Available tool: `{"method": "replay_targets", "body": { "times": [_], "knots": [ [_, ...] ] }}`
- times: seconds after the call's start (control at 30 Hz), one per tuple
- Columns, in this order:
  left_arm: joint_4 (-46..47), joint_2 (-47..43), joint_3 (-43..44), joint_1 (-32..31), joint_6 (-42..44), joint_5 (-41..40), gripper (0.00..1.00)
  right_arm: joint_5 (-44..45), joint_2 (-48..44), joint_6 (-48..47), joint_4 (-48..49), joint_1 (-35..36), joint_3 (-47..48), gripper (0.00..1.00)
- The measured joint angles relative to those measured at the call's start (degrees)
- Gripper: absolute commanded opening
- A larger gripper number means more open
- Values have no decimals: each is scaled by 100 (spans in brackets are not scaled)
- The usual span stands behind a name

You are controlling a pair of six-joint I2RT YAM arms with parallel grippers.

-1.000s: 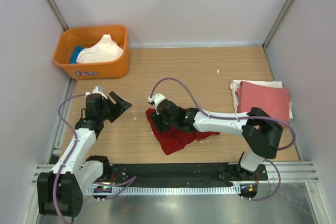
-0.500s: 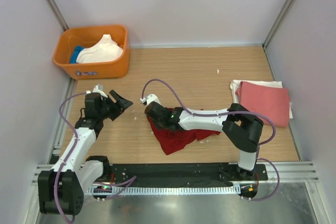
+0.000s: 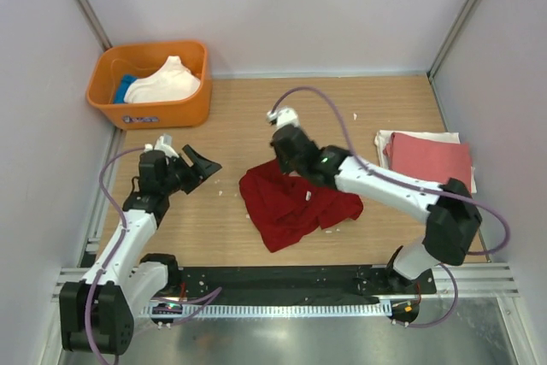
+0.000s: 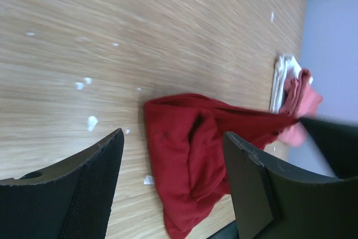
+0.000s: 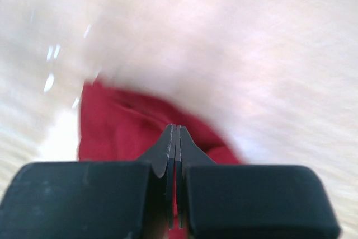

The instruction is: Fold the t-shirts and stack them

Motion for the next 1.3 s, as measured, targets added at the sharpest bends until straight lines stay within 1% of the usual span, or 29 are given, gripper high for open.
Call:
{"method": "replay_targets", "body": {
  "times": [0.1, 0.13, 0.23, 0.27, 0.33, 0.43, 0.6, 0.67, 0.8, 0.93, 1.0, 1.1, 1.17, 1.3],
  "knots": [
    [133, -33, 94, -525, 17, -57, 73, -177, -505, -291, -334, -660, 597, 1],
    [140, -31, 186, -890, 61, -236, 74, -236, -562, -396, -496, -813, 949, 1],
    [262, 24, 588, -1823, 332, -492, 77, -468, -632, -625, -704, -938, 1873, 1],
    [380, 61, 734, -2022, 448, -507, 78, -608, -649, -710, -833, -935, 2199, 1],
    [710, 136, 944, -2149, 616, -535, 82, -813, -710, -826, -1025, -916, 2640, 1],
    [1384, 240, 1038, -2153, 769, -525, 82, -1088, -839, -942, -1307, -898, 2957, 1],
    [2116, 570, 1071, -2245, 890, -306, 83, -1502, -1128, -1008, -1711, -901, 2787, 1],
    [2271, 629, 1071, -2354, 979, -260, 85, -1687, -1213, -1003, -1840, -901, 2621, 1],
    [2496, 632, 1097, -2719, 1381, -179, 86, -2282, -1261, -992, -1998, -901, 2308, 1],
    [2741, 654, 1102, -3112, 2039, -31, 86, -2852, -1311, -890, -2076, -901, 1908, 1],
    [2881, 730, 1102, -3351, 2470, -15, 84, -3130, -1368, -800, -2090, -898, 1681, 1],
    [3071, 981, 1097, -3626, 2959, -9, 82, -3407, -1443, -678, -2087, -901, 1478, 1],
    [3191, 1226, 1097, -3742, 3222, -2, 82, -3512, -1504, -612, -2085, -898, 1394, 1],
    [3427, 1714, 1047, -3825, 3545, -7, 76, -3639, -1641, -535, -2076, -901, 1370, 1]
  ]
}}
